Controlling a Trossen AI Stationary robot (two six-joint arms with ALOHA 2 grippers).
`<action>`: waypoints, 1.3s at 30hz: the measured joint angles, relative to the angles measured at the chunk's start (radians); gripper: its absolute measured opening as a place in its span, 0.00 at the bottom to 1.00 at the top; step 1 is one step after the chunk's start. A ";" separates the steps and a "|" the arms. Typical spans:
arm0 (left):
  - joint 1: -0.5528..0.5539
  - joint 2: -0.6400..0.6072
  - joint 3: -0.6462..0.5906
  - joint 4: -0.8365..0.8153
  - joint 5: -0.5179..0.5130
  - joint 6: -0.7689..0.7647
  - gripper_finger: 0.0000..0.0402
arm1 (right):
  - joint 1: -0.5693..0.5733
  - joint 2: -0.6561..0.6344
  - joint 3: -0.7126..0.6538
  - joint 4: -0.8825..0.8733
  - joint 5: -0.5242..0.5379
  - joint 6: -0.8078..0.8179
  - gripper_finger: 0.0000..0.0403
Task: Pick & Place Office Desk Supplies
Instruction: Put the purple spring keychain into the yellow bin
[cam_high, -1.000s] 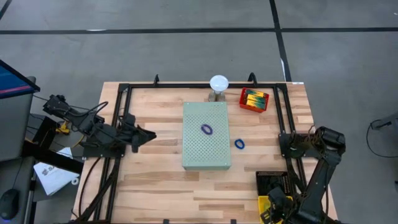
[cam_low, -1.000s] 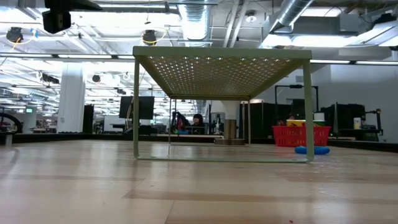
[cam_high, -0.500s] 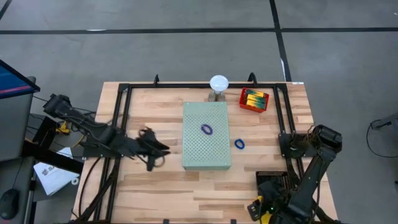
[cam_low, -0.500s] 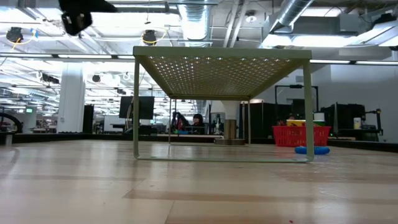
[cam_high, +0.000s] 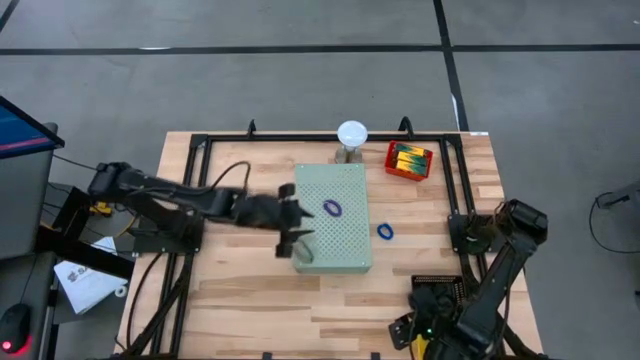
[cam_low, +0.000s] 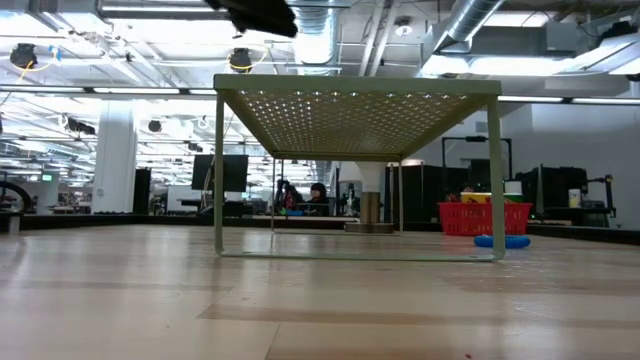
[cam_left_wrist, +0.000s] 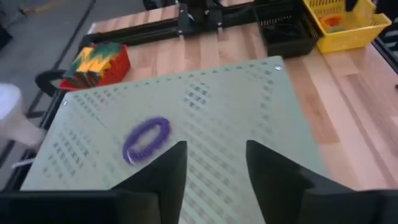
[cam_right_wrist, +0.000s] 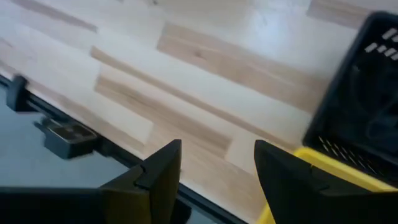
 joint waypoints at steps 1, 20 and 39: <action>0.032 0.019 0.017 0.000 0.042 0.019 0.41 | -0.004 0.000 0.002 0.000 0.008 0.000 0.49; 0.332 0.234 0.084 0.068 0.371 0.144 0.38 | -0.058 -0.024 0.015 -0.019 0.066 -0.008 0.49; 0.359 0.275 0.083 0.050 0.381 0.118 0.25 | -0.062 -0.029 0.015 -0.019 0.065 -0.016 0.49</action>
